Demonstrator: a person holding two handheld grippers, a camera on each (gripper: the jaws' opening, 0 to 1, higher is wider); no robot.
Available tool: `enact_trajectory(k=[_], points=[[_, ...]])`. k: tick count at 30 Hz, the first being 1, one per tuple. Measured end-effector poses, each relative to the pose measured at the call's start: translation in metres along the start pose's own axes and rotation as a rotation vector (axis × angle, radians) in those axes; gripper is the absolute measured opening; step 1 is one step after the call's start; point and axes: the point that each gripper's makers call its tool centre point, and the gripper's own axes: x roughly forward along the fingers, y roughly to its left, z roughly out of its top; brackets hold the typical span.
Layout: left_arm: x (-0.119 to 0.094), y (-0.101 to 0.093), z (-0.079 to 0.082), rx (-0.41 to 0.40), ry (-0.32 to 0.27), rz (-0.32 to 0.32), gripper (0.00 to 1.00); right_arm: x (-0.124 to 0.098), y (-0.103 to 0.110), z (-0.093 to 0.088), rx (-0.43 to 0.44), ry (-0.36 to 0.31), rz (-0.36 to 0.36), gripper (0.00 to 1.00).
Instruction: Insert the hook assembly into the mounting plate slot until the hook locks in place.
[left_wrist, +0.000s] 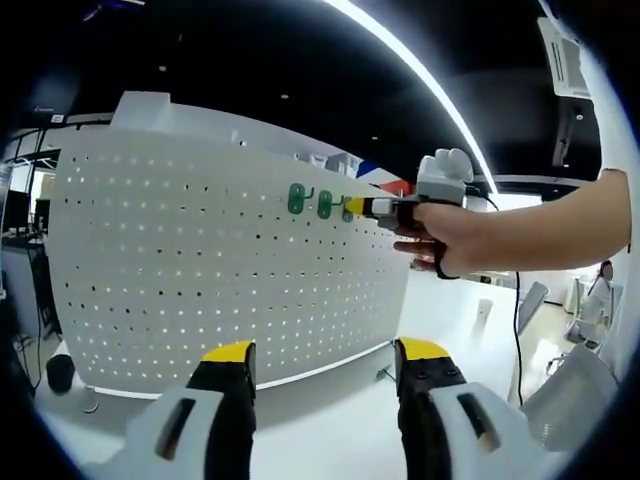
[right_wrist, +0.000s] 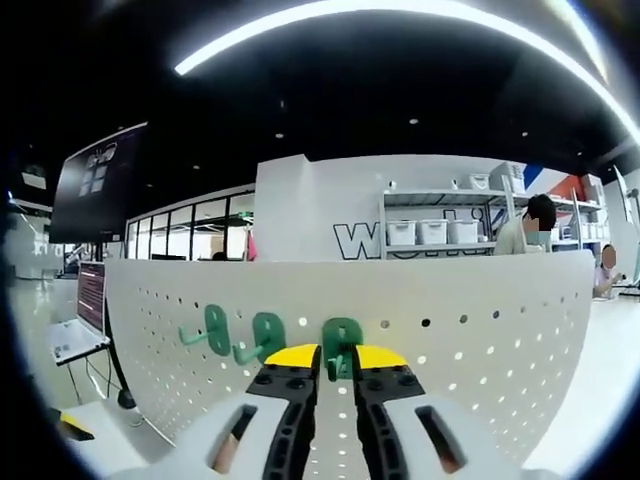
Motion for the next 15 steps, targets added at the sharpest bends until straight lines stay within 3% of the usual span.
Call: enact_trajectory(k=[9, 15], points=[[0.001, -0.001, -0.001, 0.0, 0.003, -0.003, 0.58, -0.01, 0.001, -0.01, -0.03, 0.023, 0.055, 0.3], [0.001, -0.004, -0.001, -0.004, 0.003, -0.012, 0.59, -0.015, 0.01, -0.013, 0.02, -0.001, 0.117, 0.49]])
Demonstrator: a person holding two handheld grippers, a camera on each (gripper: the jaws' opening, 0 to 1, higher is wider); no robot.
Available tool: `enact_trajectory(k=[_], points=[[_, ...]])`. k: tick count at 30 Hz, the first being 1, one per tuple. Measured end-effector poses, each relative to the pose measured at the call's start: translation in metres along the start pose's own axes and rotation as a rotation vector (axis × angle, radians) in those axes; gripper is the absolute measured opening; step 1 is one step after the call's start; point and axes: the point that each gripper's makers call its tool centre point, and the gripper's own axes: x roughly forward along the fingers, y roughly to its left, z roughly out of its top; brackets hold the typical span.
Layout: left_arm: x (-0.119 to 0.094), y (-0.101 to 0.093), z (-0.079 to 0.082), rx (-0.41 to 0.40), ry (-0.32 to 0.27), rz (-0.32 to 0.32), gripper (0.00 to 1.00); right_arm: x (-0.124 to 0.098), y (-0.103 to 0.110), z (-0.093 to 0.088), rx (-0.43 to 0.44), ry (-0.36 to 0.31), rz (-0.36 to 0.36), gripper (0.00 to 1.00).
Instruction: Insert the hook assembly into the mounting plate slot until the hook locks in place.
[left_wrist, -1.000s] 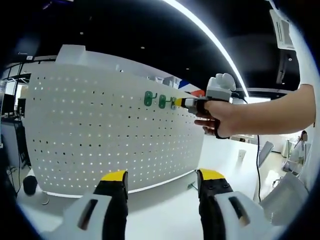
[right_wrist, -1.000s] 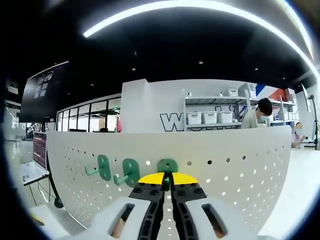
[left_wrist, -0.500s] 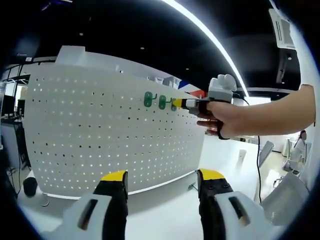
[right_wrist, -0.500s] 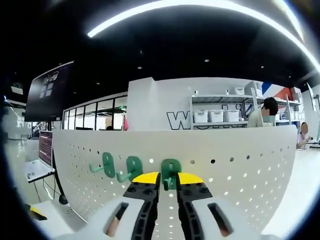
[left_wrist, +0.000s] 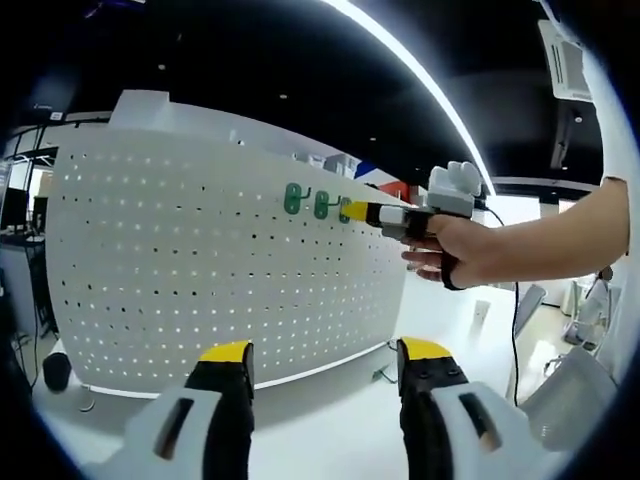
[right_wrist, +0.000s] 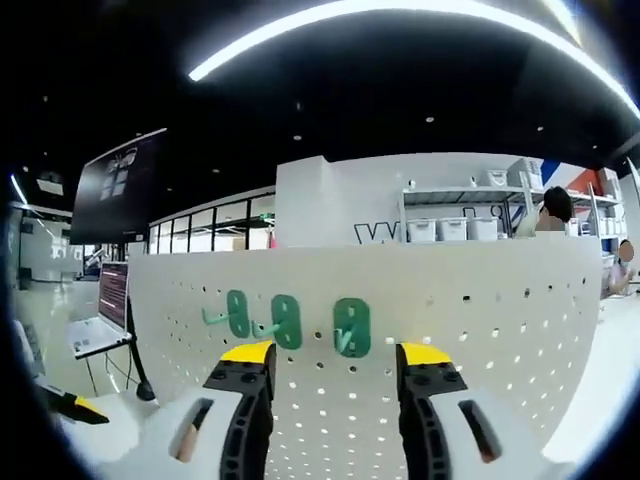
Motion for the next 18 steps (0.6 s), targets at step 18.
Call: enact_trajectory(k=[18], points=[[-0.001, 0.001, 0.004, 0.008, -0.006, 0.005, 0.59, -0.007, 0.02, -0.013, -0.004, 0.031, 0.113, 0.53]])
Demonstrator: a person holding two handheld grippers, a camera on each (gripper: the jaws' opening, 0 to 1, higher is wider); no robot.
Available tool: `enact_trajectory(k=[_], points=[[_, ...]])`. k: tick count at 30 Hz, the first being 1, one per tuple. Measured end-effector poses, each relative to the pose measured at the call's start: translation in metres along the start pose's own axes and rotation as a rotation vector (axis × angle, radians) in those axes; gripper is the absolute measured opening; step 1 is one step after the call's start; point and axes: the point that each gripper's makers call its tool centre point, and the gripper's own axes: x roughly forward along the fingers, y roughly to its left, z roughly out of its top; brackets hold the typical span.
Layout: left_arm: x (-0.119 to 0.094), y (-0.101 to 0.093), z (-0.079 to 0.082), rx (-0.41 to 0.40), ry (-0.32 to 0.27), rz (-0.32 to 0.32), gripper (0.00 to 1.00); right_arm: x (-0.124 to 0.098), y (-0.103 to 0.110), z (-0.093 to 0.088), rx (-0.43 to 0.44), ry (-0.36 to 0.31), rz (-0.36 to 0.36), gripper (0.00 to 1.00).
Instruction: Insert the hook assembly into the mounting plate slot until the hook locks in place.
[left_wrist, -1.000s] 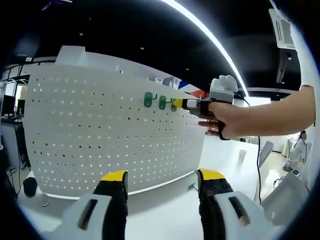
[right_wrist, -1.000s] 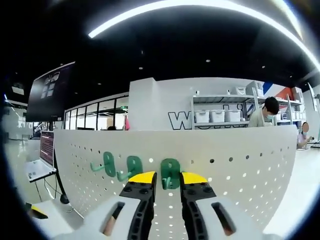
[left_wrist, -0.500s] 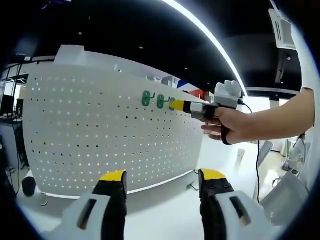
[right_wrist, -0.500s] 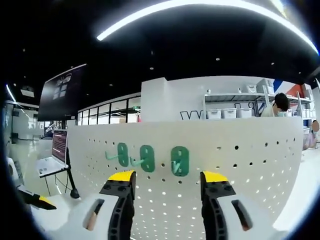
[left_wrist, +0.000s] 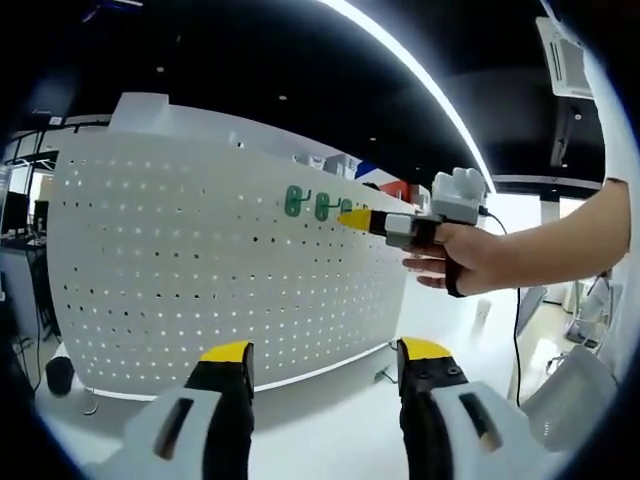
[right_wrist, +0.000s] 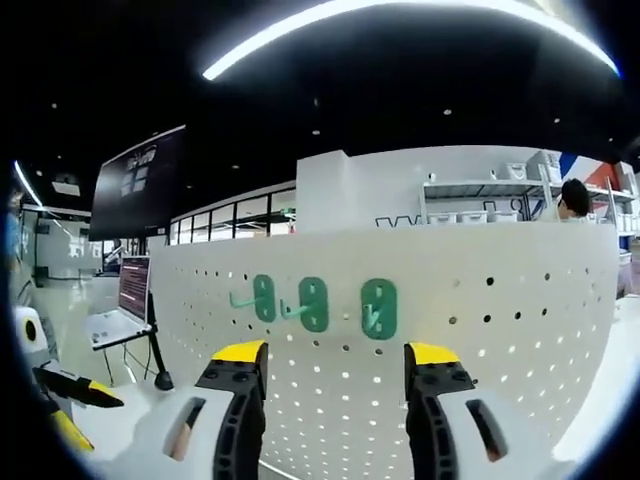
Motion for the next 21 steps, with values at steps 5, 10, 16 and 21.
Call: enact_trajectory(k=[5, 10, 16, 21], points=[[0.001, -0.003, 0.0, 0.019, 0.001, -0.01, 0.59, -0.009, 0.008, -0.004, 0.001, 0.0, 0.064, 0.48], [0.003, -0.007, 0.0, 0.019, 0.002, -0.02, 0.6, -0.013, 0.017, -0.003, 0.019, -0.019, 0.11, 0.49], [0.005, -0.008, 0.001, 0.02, -0.001, -0.024, 0.6, -0.017, 0.017, -0.001, 0.027, -0.029, 0.117, 0.49], [0.004, -0.008, 0.001, 0.021, 0.001, -0.024, 0.6, -0.026, 0.016, -0.002, 0.034, -0.037, 0.122, 0.5]])
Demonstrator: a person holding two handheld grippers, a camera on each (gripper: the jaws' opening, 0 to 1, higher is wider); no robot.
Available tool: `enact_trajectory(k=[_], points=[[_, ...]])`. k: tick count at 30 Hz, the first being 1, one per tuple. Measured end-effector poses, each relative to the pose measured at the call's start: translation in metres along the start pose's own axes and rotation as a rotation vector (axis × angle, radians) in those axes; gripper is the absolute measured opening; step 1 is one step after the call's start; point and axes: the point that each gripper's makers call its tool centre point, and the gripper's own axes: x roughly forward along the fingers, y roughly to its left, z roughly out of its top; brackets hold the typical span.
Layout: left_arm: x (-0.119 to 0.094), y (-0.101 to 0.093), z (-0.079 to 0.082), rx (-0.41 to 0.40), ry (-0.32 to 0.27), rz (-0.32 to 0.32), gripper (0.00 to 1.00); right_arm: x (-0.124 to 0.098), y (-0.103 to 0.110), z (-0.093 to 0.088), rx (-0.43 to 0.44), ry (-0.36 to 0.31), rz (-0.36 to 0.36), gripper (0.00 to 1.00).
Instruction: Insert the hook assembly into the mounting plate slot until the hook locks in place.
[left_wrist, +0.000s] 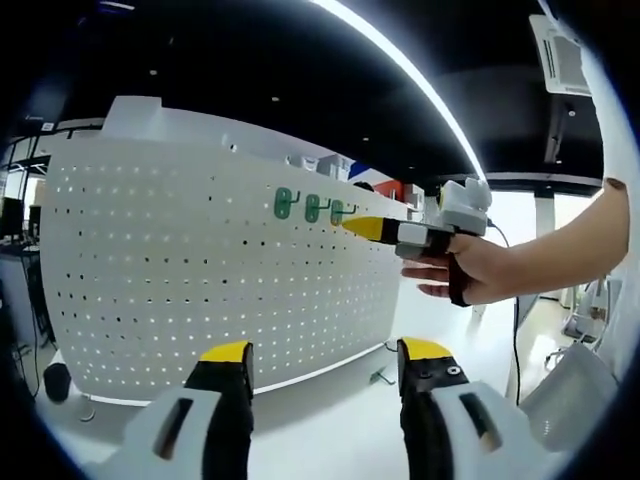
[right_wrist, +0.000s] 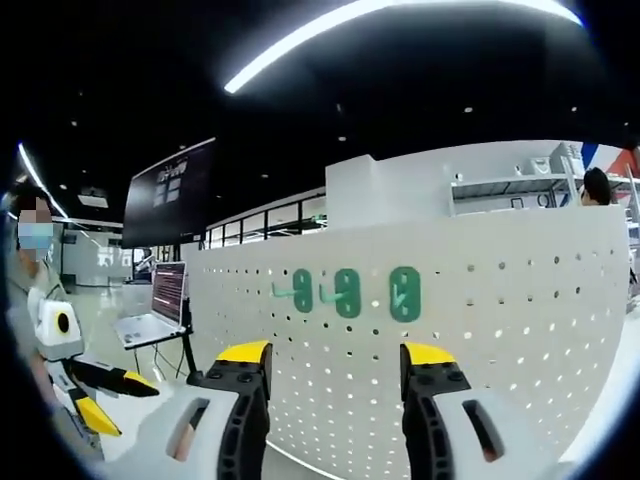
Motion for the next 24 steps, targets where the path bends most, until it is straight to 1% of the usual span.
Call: enact_trajectory(k=[5, 8, 10, 15, 24], points=[[0.0, 0.001, 0.0, 0.0, 0.001, -0.002, 0.6, -0.011, 0.003, -0.002, -0.005, -0.007, 0.011, 0.53], [0.0, 0.001, 0.0, -0.004, -0.002, -0.005, 0.61, -0.018, 0.007, -0.007, -0.023, 0.003, 0.026, 0.54], [0.0, 0.001, 0.001, -0.003, -0.003, -0.007, 0.61, -0.025, 0.01, -0.008, -0.021, -0.003, 0.033, 0.55], [-0.002, 0.0, 0.002, -0.003, -0.004, -0.01, 0.61, -0.038, 0.012, -0.013, -0.004, -0.007, 0.035, 0.57], [-0.009, 0.002, 0.0, -0.001, 0.0, -0.005, 0.62, -0.065, 0.017, -0.023, -0.007, 0.001, 0.035, 0.6]])
